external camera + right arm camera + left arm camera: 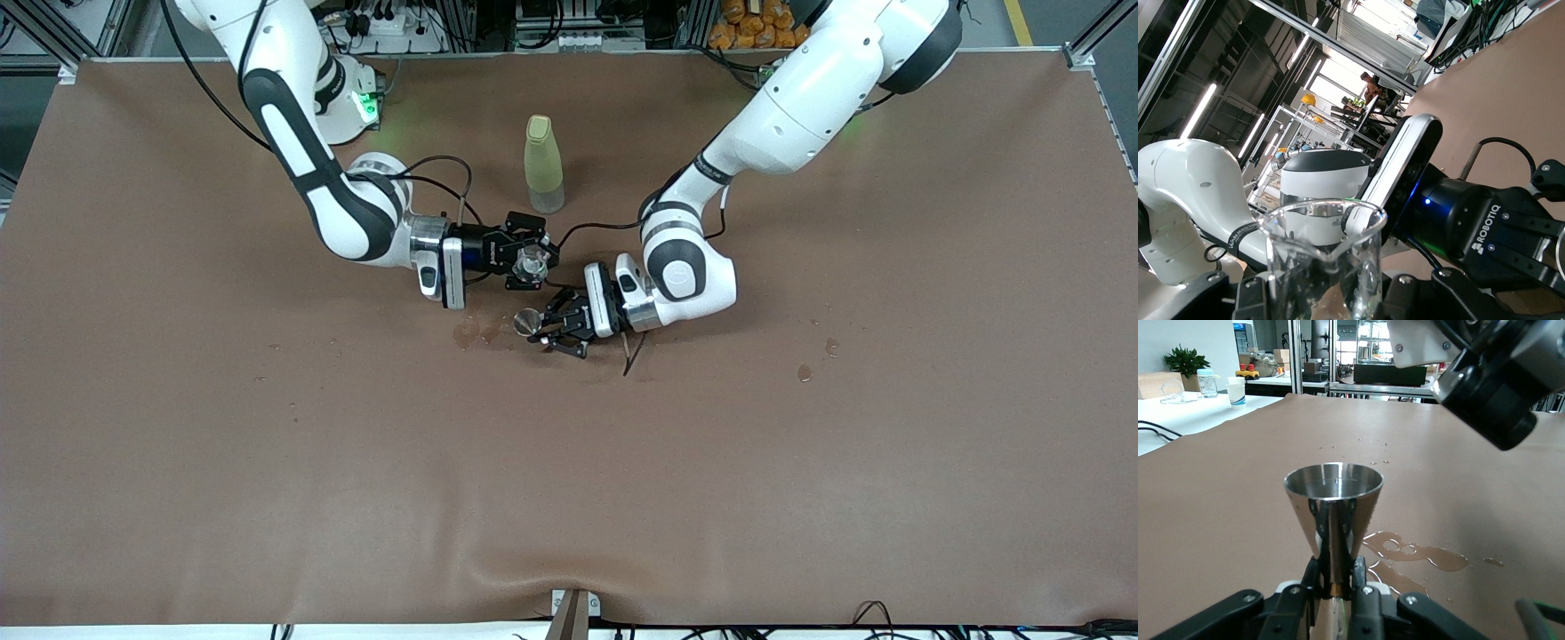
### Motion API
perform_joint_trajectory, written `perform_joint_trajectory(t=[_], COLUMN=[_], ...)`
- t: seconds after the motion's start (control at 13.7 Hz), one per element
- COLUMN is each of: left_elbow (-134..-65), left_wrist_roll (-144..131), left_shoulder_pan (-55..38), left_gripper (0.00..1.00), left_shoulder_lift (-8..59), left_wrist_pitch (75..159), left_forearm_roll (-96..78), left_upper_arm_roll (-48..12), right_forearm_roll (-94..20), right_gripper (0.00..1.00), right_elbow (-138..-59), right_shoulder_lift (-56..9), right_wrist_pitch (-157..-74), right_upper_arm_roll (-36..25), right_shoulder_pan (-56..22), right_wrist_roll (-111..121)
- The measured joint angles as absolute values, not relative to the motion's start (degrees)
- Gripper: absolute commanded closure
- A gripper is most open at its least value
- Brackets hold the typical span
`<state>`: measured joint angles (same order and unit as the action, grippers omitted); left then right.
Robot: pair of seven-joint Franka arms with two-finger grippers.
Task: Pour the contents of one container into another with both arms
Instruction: 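Tilt the beaker with the right gripper over the jigger's rim, then pour the liquid from the beaker into the jigger held by the left gripper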
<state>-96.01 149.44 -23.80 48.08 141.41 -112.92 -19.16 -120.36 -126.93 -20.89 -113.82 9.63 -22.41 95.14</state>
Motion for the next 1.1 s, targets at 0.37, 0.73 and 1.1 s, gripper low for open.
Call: perform_joint_trajectory(t=[0.37,0.73,1.1], left_elbow=[-97.29,-98.90,-100.52], left_wrist_roll=[149.48,149.54,149.54], left_shoulder_pan=[-23.49,-22.42,-21.26], left_gripper=[1.00,1.00,1.00], left_shoulder_lift=[47.89,46.54,45.78], left_wrist_pitch=[141.41,140.79,140.71], left_forearm_roll=[-112.92,-112.92,-112.92], left_upper_arm_roll=[-19.16,-20.18,-20.93], right_forearm_roll=[-120.56,-120.66,-120.69], right_gripper=[1.00,1.00,1.00], right_elbow=[-127.07,-127.07,-127.08], right_shoulder_lift=[-20.89,-20.89,-20.89], right_wrist_pitch=[-113.85,-113.85,-113.85], right_upper_arm_roll=[9.53,9.52,9.51], right_shoulder_pan=[-22.41,-22.41,-22.41], right_wrist_roll=[93.30,88.85,87.10])
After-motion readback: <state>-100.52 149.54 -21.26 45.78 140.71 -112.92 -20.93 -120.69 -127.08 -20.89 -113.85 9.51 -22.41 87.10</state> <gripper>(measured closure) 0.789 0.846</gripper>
